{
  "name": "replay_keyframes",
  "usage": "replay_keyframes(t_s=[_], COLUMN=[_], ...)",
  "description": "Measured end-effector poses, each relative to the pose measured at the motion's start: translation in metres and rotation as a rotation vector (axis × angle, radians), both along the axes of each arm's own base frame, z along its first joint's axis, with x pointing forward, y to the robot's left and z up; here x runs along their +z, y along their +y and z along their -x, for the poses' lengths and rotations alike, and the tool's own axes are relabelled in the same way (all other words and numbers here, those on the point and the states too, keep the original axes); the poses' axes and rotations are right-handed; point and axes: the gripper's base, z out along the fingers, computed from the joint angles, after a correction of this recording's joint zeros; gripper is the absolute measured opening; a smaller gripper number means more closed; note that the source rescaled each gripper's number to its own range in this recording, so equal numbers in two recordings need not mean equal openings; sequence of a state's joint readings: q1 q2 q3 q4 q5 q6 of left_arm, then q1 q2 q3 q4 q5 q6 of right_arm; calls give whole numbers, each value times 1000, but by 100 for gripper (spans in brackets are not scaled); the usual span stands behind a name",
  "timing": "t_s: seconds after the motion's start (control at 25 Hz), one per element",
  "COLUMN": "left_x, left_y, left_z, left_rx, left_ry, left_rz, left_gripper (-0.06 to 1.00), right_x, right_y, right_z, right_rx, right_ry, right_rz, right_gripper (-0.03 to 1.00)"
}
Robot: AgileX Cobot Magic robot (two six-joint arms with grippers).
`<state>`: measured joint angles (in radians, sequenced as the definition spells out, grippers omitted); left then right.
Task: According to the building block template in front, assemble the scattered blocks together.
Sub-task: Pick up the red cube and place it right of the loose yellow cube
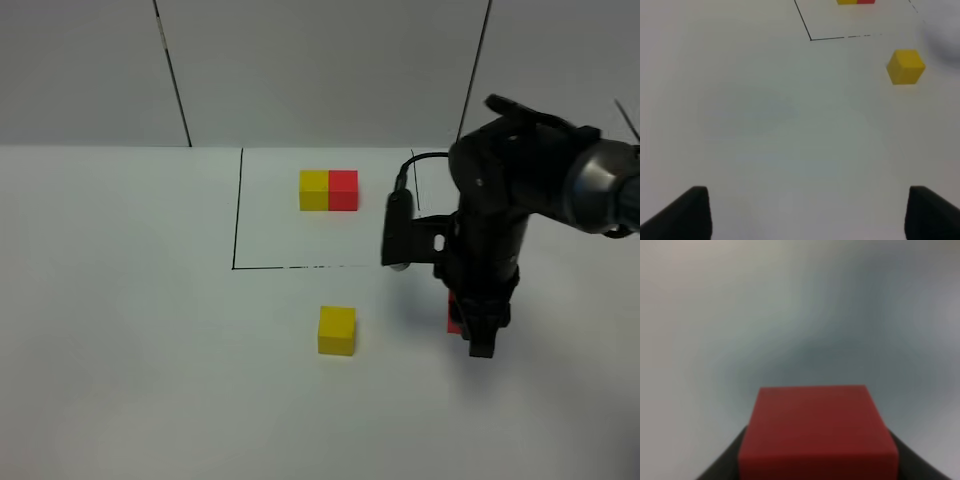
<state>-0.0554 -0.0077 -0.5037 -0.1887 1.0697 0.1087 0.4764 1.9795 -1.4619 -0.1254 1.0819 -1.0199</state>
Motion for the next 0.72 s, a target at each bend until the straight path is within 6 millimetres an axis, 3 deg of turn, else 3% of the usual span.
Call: replay_keyframes(t_s=[0.32, 0.72], left_x=[0, 0], left_y=[0, 0], left_z=[0, 0], left_rx=[0, 0], left_ry=[0, 0], left_rz=[0, 0], left_gripper=[66, 66], right_x=[-25, -53], right_y=[39, 57], right_z=[-24, -29], right_rx=[64, -27], right_ry=[43, 65], right_rz=[31, -30], right_gripper=[0, 0])
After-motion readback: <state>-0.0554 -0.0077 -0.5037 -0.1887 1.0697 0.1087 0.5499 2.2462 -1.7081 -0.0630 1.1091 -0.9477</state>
